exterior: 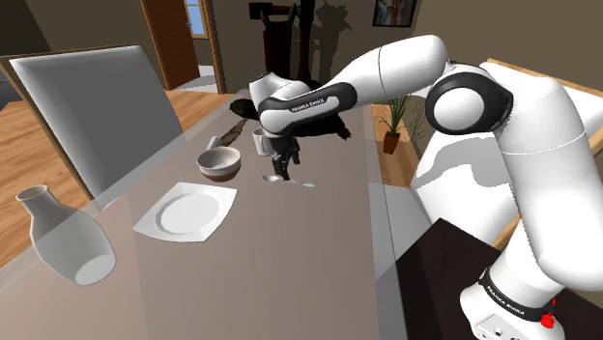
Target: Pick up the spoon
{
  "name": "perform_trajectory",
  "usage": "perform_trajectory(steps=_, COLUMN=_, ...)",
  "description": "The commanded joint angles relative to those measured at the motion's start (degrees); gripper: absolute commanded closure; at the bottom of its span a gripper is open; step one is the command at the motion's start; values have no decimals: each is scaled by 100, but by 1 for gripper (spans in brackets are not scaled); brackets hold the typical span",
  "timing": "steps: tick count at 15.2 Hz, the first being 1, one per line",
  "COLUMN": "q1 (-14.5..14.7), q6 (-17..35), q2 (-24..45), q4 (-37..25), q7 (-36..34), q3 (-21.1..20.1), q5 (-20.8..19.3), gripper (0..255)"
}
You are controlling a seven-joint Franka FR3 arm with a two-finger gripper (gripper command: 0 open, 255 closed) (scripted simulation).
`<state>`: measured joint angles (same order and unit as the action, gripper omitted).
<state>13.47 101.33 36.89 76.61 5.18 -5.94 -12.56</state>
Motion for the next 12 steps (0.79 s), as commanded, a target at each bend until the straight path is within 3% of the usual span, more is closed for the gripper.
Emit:
perform_trajectory(steps=1, q1=4, q6=88, q2=118, q4=-27, q7=-4, q3=11, q5=-23, gripper=0)
perform_trajectory(steps=7, q1=1, q6=356, q2=248, q4=115, q7=-51, q3=21, q5=-46, gripper=0)
perform_trajectory(steps=8, q1=4, q6=363, q2=229, q4=142, q7=-57, q3=19, q5=-45, gripper=255)
perform_trajectory(steps=12, q1=4, q6=361, q2=230, q4=139, q7=-57, q3=19, q5=-45, gripper=255)
